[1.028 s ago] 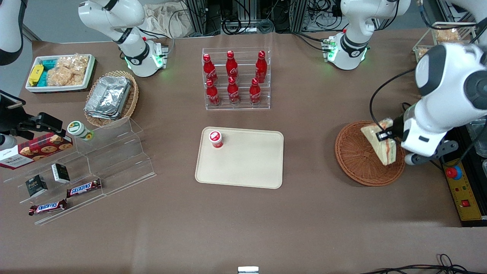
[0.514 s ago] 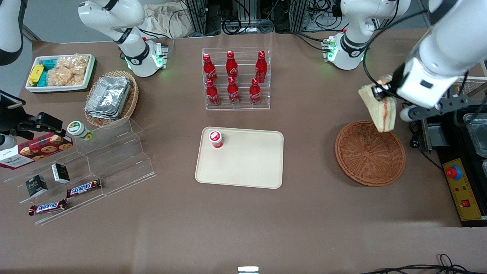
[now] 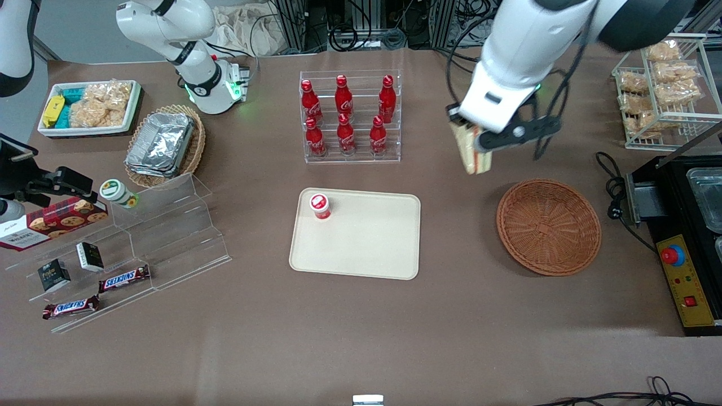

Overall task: Place sandwich from basket to tray
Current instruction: 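Carry the sandwich with the left gripper over the cream tray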

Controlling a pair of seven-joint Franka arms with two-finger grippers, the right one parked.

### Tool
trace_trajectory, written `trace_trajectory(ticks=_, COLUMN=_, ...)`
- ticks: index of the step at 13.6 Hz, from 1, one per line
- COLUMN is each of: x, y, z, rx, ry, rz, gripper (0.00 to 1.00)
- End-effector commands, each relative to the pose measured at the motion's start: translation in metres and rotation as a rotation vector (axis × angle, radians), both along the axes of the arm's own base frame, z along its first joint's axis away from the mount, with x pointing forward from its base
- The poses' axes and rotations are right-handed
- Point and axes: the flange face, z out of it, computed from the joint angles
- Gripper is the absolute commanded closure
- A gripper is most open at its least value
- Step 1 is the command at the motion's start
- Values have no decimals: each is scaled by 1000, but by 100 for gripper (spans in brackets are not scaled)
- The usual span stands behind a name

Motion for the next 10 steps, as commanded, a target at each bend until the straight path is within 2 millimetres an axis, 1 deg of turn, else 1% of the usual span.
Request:
trace_trajectory(ticks=1, x=37, y=-29, z=-69, rx=-38, ry=27, rz=31, gripper=73)
trace_trajectory(ticks=2, x=43, y=-46, z=-100, rx=-39, ry=28, rz=34, gripper=73)
trace_trajectory(ticks=3, x=51, y=-58, z=-132, rx=-16, ry=15, rz=43, gripper=73)
trace_trajectory(ticks=4, x=59, y=-74, z=-171, rx=-3, ry=2, rz=70, gripper=74)
trace_trajectory(ticks=6, x=71, y=-93, z=-237, rx=2, ry=-24, rz=108, gripper=74)
trace_trajectory(ticks=7, x=71, y=-101, z=-264, rx=5, ry=-21, rz=109, gripper=74)
trace_trajectory(ticks=8, x=71, y=-105, z=-285, rx=7, ry=-8, rz=105, gripper=74)
trace_trajectory(ticks=10, x=72, y=-106, z=-316, rx=3, ry=14, rz=104, gripper=74)
